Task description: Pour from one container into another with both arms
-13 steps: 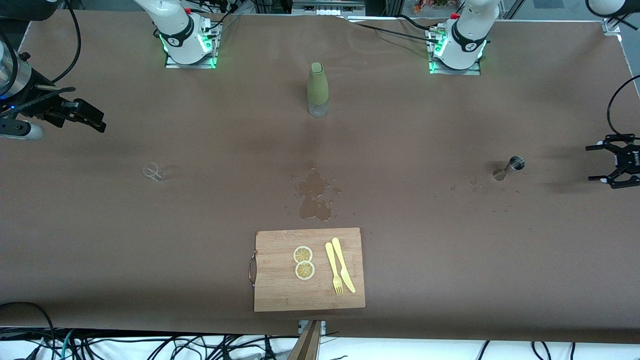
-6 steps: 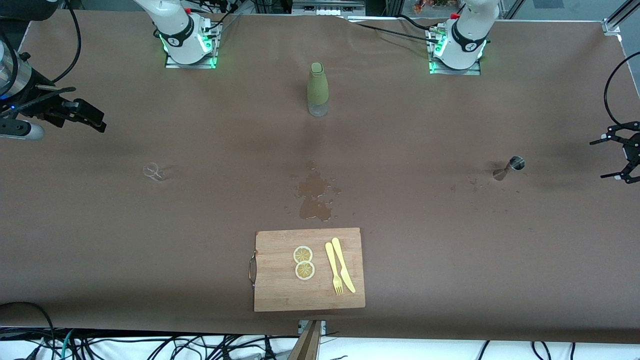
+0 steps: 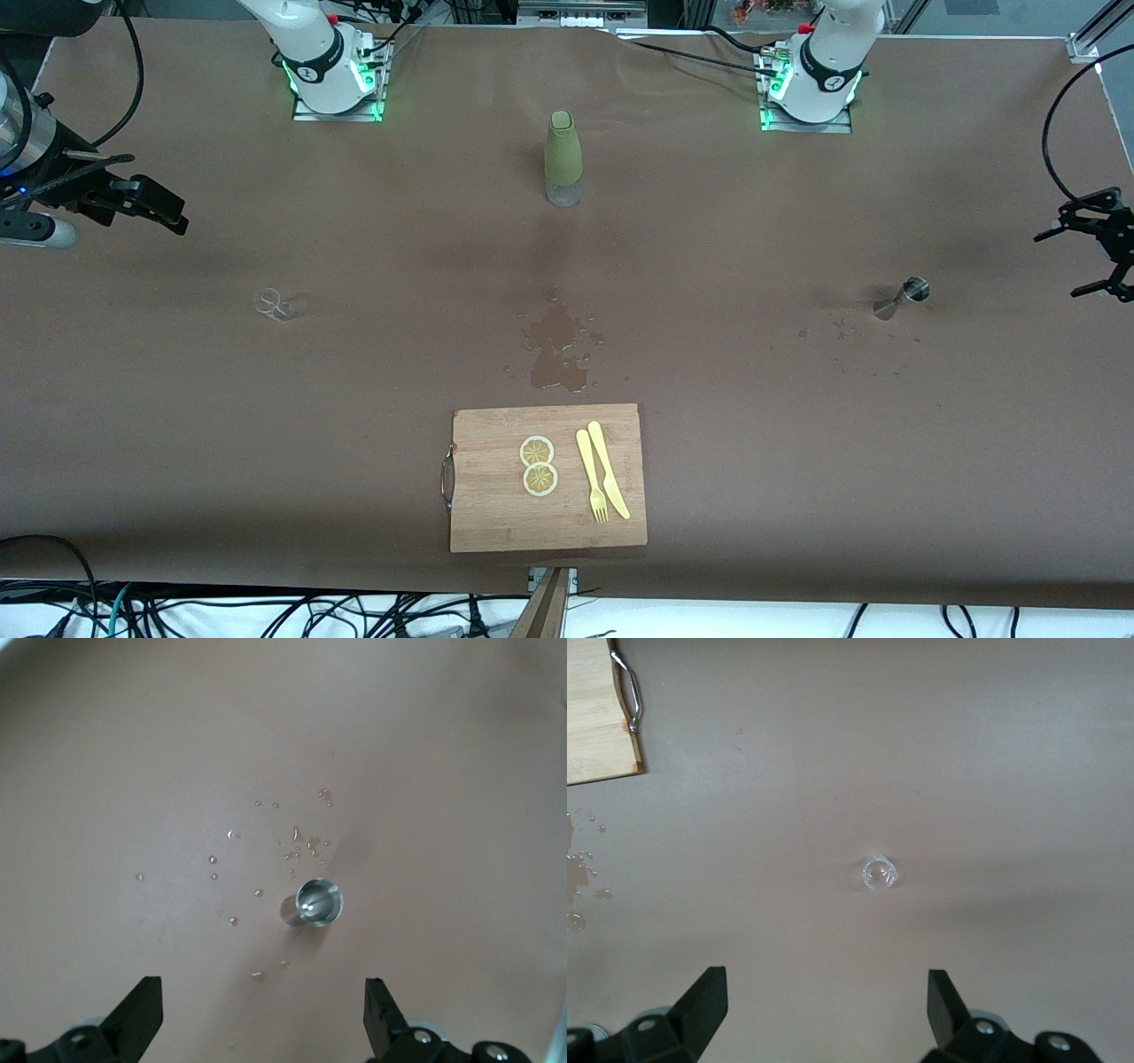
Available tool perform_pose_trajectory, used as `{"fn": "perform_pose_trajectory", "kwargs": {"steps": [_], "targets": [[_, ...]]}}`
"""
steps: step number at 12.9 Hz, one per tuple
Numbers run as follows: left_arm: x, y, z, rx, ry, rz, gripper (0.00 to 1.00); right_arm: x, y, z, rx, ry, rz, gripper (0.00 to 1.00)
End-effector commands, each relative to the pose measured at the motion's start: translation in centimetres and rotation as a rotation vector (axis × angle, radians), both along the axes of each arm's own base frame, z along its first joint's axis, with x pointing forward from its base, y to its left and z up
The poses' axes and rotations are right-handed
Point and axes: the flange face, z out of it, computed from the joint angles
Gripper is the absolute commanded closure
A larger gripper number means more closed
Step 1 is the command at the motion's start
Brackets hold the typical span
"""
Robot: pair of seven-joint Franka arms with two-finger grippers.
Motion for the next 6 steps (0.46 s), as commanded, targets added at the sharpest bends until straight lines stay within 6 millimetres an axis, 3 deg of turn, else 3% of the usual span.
{"fn": "perform_pose_trajectory", "kwargs": {"steps": [1, 6], "targets": [[0.5, -4.1, 1.2, 0.075, 0.082, 0.207, 0.0, 0.1, 0.2, 0.5, 0.013, -0.003, -0.011, 0.0], [2.2, -9.6, 4.0, 0.122, 0.159, 0.647, 0.0, 0.1, 0.2, 0.5, 0.013, -0.001, -0.011, 0.0]]}}
